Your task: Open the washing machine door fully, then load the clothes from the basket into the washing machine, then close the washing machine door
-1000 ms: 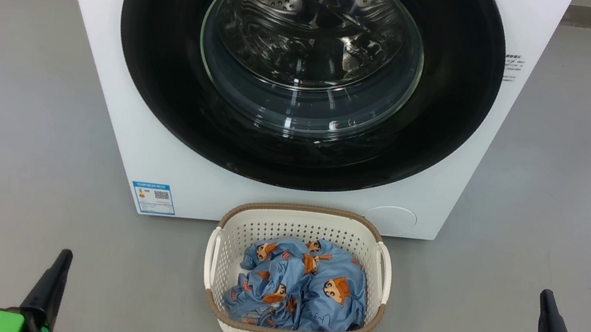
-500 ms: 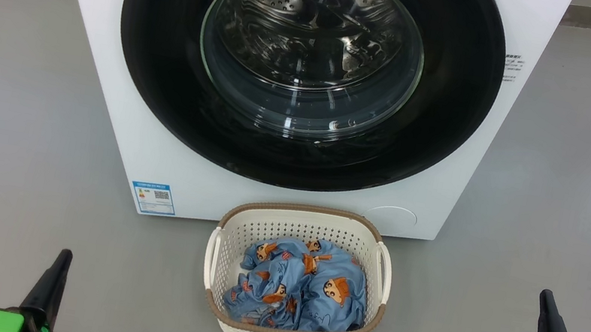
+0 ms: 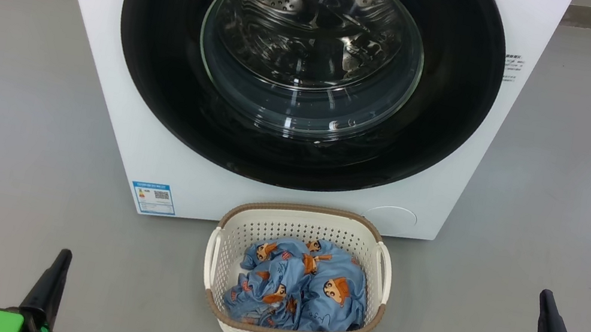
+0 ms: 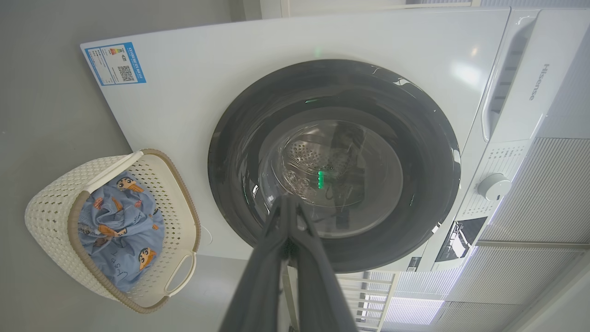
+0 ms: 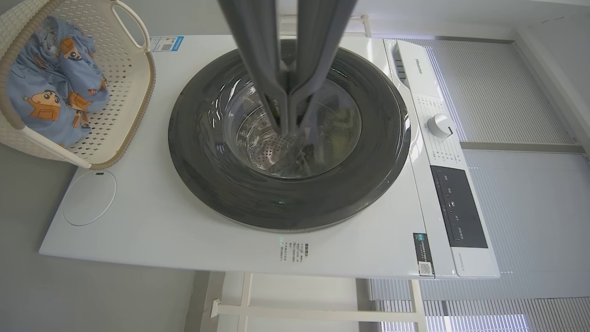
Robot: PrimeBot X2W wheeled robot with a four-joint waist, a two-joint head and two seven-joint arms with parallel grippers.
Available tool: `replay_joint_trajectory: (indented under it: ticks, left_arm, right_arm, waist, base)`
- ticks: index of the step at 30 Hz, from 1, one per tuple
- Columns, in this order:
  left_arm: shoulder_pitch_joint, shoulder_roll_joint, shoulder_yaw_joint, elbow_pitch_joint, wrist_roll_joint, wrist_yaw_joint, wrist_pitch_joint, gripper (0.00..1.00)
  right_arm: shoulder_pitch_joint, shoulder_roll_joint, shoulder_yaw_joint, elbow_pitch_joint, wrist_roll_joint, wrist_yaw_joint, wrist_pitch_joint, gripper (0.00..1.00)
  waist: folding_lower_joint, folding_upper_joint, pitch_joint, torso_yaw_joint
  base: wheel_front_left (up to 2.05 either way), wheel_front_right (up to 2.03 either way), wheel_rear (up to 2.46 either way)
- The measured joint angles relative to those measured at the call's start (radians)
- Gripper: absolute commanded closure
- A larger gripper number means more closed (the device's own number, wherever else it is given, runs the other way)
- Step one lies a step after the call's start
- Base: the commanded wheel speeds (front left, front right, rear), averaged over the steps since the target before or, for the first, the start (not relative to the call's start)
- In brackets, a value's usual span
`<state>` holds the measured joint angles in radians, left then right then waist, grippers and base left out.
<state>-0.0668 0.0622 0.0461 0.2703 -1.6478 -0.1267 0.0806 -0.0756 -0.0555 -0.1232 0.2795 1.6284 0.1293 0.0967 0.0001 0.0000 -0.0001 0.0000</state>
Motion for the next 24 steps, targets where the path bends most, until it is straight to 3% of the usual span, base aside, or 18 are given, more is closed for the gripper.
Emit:
replay_joint_trajectory:
  ticks: [24]
  left_arm:
    - [0.000, -0.007, 0.003, 0.000, 0.007, 0.000, 0.000, 1.00]
  right_arm:
    - [0.000, 0.000, -0.001, 0.000, 0.000, 0.000, 0.000, 1.00]
  waist:
    - [0.0000, 0.0000, 0.000, 0.000]
  base:
    - [0.00, 0.00, 0.00]
